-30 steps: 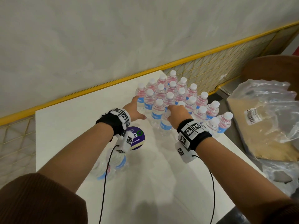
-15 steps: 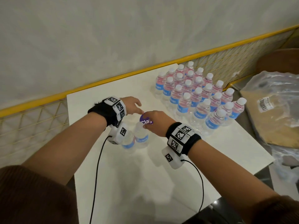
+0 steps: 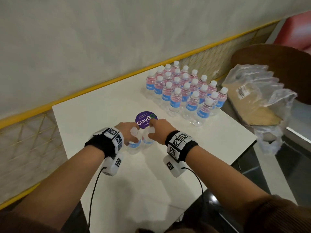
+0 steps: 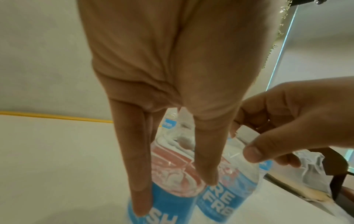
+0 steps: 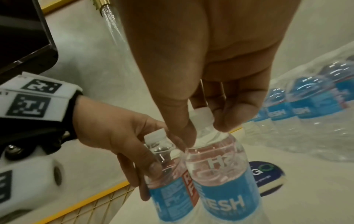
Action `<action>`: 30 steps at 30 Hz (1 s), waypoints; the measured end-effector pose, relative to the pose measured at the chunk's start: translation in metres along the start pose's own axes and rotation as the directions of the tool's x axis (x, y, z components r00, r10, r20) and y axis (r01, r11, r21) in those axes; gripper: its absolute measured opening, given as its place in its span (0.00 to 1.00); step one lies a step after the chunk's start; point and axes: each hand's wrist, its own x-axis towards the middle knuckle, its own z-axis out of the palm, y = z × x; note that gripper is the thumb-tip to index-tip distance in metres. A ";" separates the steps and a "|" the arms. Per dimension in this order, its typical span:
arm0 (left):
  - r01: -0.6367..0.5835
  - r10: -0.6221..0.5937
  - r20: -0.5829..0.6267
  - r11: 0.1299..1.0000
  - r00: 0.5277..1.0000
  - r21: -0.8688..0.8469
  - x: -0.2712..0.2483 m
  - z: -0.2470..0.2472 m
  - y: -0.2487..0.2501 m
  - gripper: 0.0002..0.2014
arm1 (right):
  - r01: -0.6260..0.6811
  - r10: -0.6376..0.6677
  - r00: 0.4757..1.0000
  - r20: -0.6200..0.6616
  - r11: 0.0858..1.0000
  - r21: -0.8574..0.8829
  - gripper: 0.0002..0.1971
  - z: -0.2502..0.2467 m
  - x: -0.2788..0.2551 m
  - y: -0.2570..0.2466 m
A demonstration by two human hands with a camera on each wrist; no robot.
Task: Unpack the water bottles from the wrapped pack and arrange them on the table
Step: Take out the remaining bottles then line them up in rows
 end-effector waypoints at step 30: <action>-0.322 0.238 -0.236 0.840 0.942 -0.437 0.133 0.082 0.151 0.39 | -0.288 0.401 0.916 0.009 0.642 0.711 0.32 -0.032 -0.010 0.203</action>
